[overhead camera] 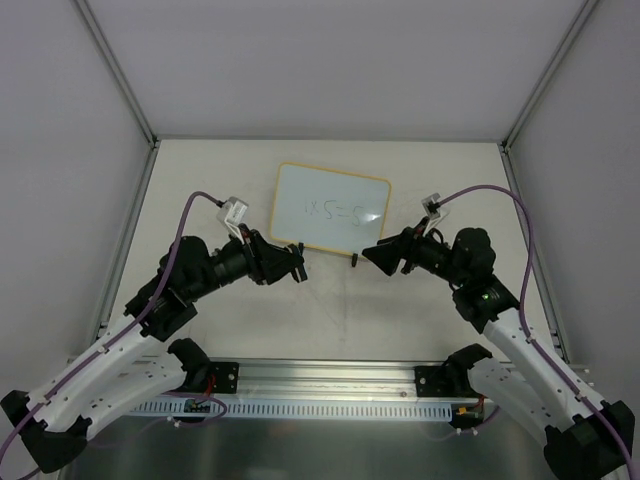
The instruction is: Erase the whiteboard
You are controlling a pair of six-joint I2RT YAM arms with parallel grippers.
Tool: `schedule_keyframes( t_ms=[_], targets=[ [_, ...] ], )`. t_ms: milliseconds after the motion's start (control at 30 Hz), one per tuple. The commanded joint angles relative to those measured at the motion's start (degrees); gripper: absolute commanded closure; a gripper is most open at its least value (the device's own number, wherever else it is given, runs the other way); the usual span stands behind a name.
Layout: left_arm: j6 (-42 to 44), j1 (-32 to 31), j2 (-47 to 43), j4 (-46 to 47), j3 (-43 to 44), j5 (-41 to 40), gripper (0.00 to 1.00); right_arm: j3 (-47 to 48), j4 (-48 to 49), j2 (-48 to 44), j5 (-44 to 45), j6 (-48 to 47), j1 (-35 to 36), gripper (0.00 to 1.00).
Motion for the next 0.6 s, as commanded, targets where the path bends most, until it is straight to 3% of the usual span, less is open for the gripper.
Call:
schedule_keyframes(
  t_ms=[0,167,300,433,567],
  targets=[
    [2.2,-0.5,2.7,-6.3,4.0,-4.8,1.00,-0.3,2.9,0.1,-0.5,-1.7,-3.1,0.27],
    [2.5,-0.5,6.8,-16.0,4.4,-10.8,1.00,-0.4,3.0,1.2,-1.9,-1.8,-7.1,0.27],
    [1.6,-0.5,16.3,-25.8,5.5,-10.7,1.00,-0.3,3.2,2.7,-3.3,-2.0,-8.2,0.27],
    [0.9,-0.7,30.4,-28.0,3.5,-8.7,1.00,-0.3,3.7,4.2,-4.2,-1.9,-8.3,0.27],
    [0.0,-1.1,32.8,-28.3,1.4,-15.7,1.00,-0.1,3.4,4.9,-3.9,-2.6,-8.7,0.27]
  ],
)
